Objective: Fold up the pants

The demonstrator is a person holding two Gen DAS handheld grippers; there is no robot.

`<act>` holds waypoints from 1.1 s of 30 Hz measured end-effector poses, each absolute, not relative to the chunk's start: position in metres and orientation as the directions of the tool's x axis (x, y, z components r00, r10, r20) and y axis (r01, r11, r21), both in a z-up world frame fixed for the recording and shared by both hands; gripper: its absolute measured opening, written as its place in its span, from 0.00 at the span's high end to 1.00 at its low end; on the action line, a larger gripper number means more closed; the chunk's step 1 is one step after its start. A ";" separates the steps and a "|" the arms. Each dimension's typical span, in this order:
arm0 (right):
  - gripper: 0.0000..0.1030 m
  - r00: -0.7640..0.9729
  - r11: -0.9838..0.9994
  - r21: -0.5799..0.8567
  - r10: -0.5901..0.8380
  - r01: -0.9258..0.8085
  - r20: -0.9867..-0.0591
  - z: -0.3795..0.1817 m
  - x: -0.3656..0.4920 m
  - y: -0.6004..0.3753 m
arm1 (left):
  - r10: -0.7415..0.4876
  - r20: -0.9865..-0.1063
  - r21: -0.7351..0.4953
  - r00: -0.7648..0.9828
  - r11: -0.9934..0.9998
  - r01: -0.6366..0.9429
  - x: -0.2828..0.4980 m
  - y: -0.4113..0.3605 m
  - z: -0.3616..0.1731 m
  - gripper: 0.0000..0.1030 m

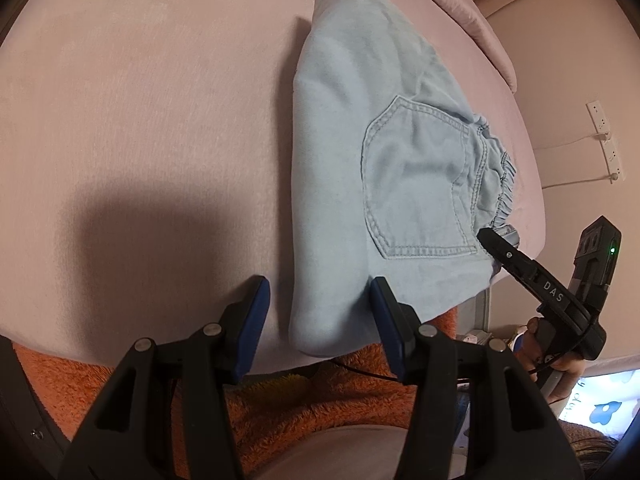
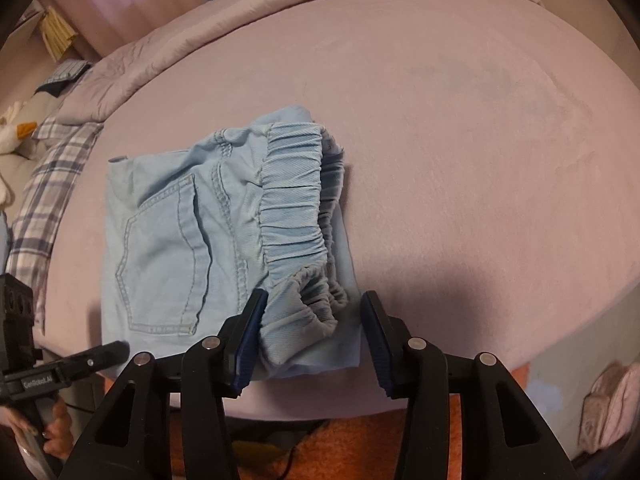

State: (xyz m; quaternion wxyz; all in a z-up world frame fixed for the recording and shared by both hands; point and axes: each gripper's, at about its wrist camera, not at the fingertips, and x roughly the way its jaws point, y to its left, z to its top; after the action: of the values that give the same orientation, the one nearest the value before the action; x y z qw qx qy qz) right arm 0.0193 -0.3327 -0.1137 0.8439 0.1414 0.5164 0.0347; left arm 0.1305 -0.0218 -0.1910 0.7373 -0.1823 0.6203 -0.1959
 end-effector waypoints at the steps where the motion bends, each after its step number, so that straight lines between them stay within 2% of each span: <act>1: 0.55 0.464 0.958 0.273 0.202 0.089 -0.862 -0.114 0.019 -0.332 | -0.516 -0.843 -0.513 0.148 0.856 0.062 0.131 -0.021 -0.191 0.48; 12: 0.52 0.472 0.958 0.269 0.192 0.101 -0.860 -0.117 0.014 -0.335 | -0.485 -0.862 -0.481 0.148 0.874 0.067 0.134 -0.032 -0.182 0.48; 15: 0.51 0.475 0.958 0.268 0.190 0.102 -0.859 -0.116 0.014 -0.334 | -0.447 -0.878 -0.441 0.170 0.894 0.074 0.136 -0.034 -0.176 0.41; 17: 0.44 0.479 0.957 0.267 0.182 0.114 -0.859 -0.115 0.014 -0.334 | -0.386 -0.895 -0.375 0.222 0.922 0.095 0.137 -0.040 -0.165 0.35; 19: 0.36 0.490 0.959 0.254 0.164 0.123 -0.856 -0.113 0.013 -0.336 | -0.350 -0.893 -0.331 0.285 0.937 0.113 0.137 -0.043 -0.155 0.22; 20: 0.36 0.496 0.959 0.254 0.162 0.123 -0.853 -0.112 0.013 -0.336 | -0.334 -0.886 -0.312 0.321 0.943 0.119 0.137 -0.044 -0.148 0.16; 23: 0.35 0.500 0.951 0.283 0.188 0.121 -0.845 -0.109 0.012 -0.340 | -0.318 -0.866 -0.291 0.385 0.948 0.129 0.137 -0.045 -0.134 0.07; 24: 0.34 0.499 0.950 0.293 0.201 0.112 -0.843 -0.107 0.012 -0.341 | -0.311 -0.861 -0.282 0.402 0.950 0.132 0.138 -0.046 -0.131 0.05; 28: 0.11 0.518 0.958 0.273 0.189 0.091 -0.834 -0.099 0.012 -0.340 | -0.284 -0.860 -0.254 0.424 0.959 0.127 0.142 -0.047 -0.130 0.03; 33: 0.10 0.550 0.952 0.300 0.222 0.055 -0.805 -0.087 0.021 -0.336 | -0.287 -0.858 -0.252 0.426 0.958 0.138 0.148 -0.050 -0.136 0.03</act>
State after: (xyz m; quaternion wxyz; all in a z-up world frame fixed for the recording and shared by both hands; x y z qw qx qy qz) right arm 0.0208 -0.3360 -0.0869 0.8679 0.1468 0.4722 0.0482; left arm 0.1481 -0.0499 -0.1362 0.8414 -0.0715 0.5207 -0.1261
